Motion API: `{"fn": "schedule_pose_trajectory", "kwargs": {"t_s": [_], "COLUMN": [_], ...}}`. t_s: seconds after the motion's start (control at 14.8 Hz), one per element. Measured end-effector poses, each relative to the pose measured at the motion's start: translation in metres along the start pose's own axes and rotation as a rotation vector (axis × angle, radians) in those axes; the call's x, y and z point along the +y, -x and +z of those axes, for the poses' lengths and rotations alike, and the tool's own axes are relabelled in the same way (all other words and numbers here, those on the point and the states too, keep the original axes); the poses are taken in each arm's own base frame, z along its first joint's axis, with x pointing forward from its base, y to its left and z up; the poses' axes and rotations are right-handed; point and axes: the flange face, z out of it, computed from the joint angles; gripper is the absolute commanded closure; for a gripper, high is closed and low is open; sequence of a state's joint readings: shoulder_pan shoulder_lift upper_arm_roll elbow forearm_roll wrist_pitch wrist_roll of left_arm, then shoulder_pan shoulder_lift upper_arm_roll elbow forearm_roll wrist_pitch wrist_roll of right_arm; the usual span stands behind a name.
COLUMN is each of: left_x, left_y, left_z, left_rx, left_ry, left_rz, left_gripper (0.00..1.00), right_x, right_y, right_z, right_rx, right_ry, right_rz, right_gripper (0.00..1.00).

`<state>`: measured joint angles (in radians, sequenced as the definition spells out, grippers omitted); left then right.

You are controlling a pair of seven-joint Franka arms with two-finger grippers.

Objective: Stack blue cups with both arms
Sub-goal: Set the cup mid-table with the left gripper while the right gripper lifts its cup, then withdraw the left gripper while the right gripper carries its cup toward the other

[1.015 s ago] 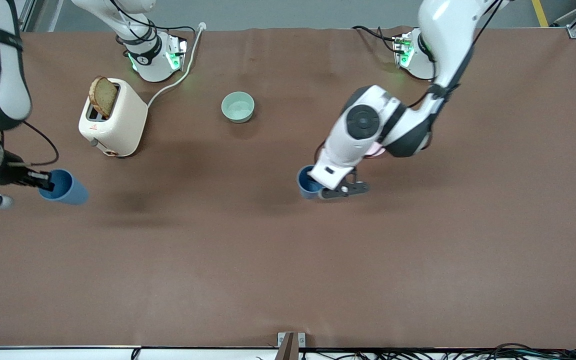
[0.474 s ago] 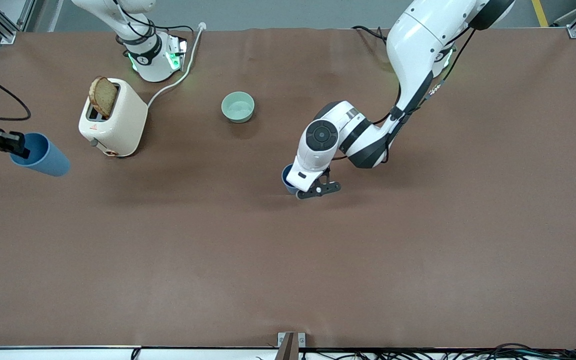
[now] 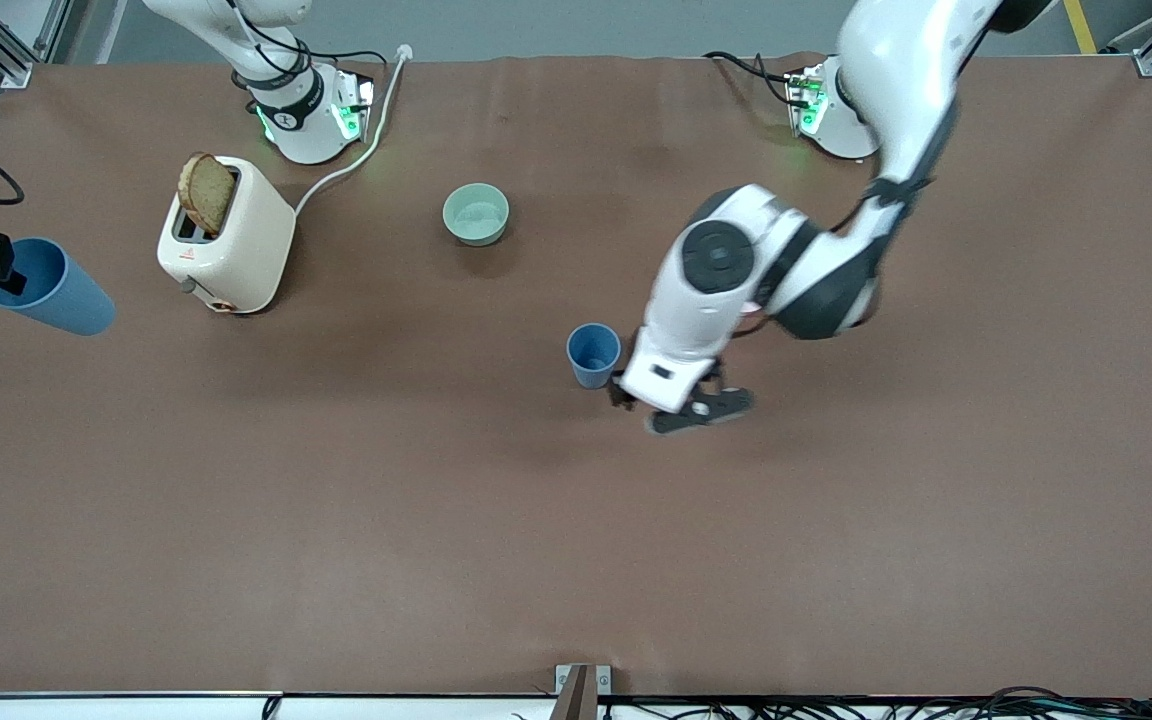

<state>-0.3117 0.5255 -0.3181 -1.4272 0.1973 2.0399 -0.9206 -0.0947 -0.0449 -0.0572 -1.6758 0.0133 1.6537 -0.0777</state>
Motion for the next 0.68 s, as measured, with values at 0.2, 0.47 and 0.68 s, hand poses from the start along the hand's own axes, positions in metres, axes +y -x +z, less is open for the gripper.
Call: {"fn": "schedule_pose_trajectory", "kwargs": {"t_s": [0.2, 0.47, 0.68], "left_x": [-0.076, -0.157, -0.202], "left_y": [-0.043, -0.057, -0.057], "left_z": [-0.091, -0.177, -0.213], "left_rx": [0.046, 0.047, 0.031], "left_ry": [-0.056, -0.127, -0.113], "left_rz": [0.076, 0.208, 0.295], "left_gripper": [0.00, 0.00, 0.00], "right_x": [-0.041, -0.148, -0.229], "right_y": [-0.002, 0.000, 0.007], "right_z": [-0.001, 0.011, 0.036], "right_rx": [-0.001, -0.007, -0.019], "right_ry": [-0.003, -0.006, -0.002], "right_rz": [0.057, 0.116, 0.107], "right_gripper": [0.96, 0.95, 0.97]}}
